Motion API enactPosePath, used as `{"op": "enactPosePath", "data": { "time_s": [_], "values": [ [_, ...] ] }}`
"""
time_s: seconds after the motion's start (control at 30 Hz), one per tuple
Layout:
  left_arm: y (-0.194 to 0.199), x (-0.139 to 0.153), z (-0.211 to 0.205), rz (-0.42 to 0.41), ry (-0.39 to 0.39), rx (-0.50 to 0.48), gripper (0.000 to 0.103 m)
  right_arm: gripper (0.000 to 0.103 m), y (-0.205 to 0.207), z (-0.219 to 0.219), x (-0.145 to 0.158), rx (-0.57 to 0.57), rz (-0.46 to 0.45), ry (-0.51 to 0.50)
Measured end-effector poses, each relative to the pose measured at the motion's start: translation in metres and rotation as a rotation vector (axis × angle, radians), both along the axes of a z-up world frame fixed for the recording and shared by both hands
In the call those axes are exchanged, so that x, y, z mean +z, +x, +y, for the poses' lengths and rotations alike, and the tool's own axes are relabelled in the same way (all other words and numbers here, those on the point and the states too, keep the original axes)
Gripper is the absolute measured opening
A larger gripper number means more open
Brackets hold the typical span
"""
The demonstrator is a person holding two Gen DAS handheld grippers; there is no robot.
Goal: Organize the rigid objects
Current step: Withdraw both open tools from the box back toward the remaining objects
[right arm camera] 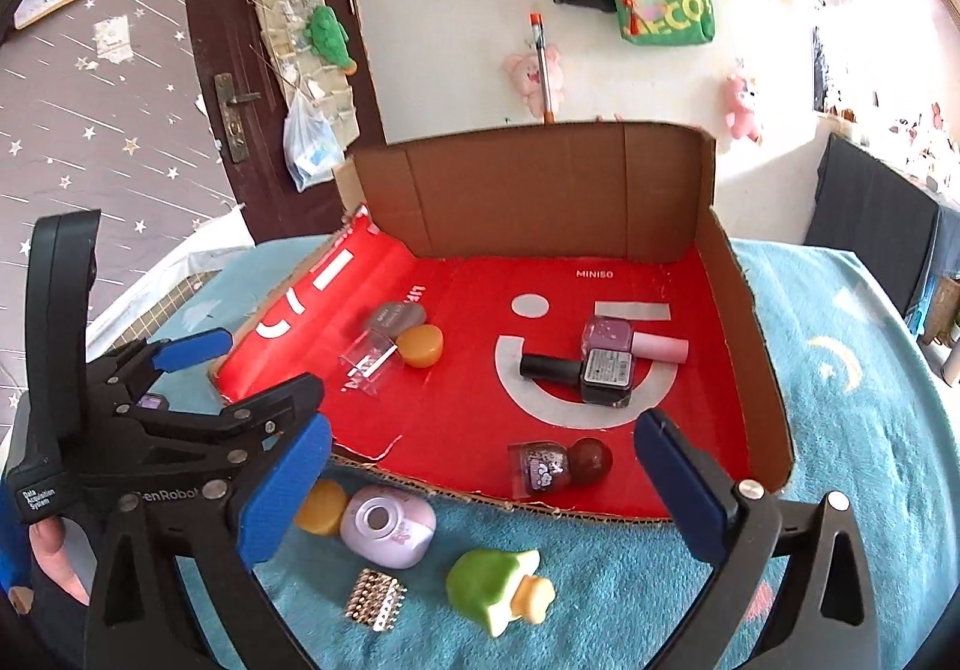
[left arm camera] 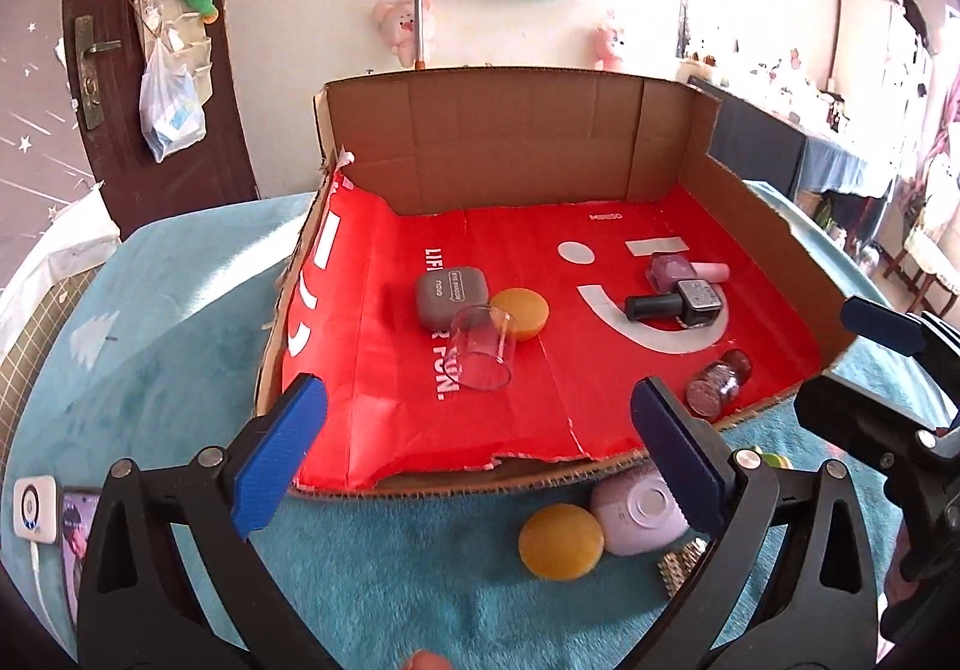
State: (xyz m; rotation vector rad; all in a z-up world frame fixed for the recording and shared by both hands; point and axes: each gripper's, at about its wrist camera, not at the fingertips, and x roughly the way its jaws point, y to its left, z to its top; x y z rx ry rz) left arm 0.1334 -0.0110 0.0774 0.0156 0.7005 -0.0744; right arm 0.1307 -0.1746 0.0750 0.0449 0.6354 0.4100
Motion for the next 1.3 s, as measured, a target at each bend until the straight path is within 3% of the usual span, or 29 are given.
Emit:
{"op": "enactPosePath", "data": {
  "time_s": [0.37,0.6,1.07,1.3],
  "values": [
    [-0.041,0.005,0.003,-0.042,-0.039,0.023,0.103,0.103,-0.038,-0.006,0.005,-0.008,-0.064,0.038],
    [-0.06,-0.003,-0.003,-0.076,0.059,0.094,0.103,0.103,-0.064,-0.007,0.002,-0.017,-0.112,0.0],
    [-0.08,-0.023,-0.001,-0.03,0.013,0.09,0.103,0.103,-0.11,-0.008,0.0,-0.074,-0.237,-0.109],
    [-0.084,-0.037,-0.001,0.014,-0.012,0.069,0.103,0.103,-0.109,-0.017,-0.014,-0.11,-0.186,-0.079]
  ]
}}
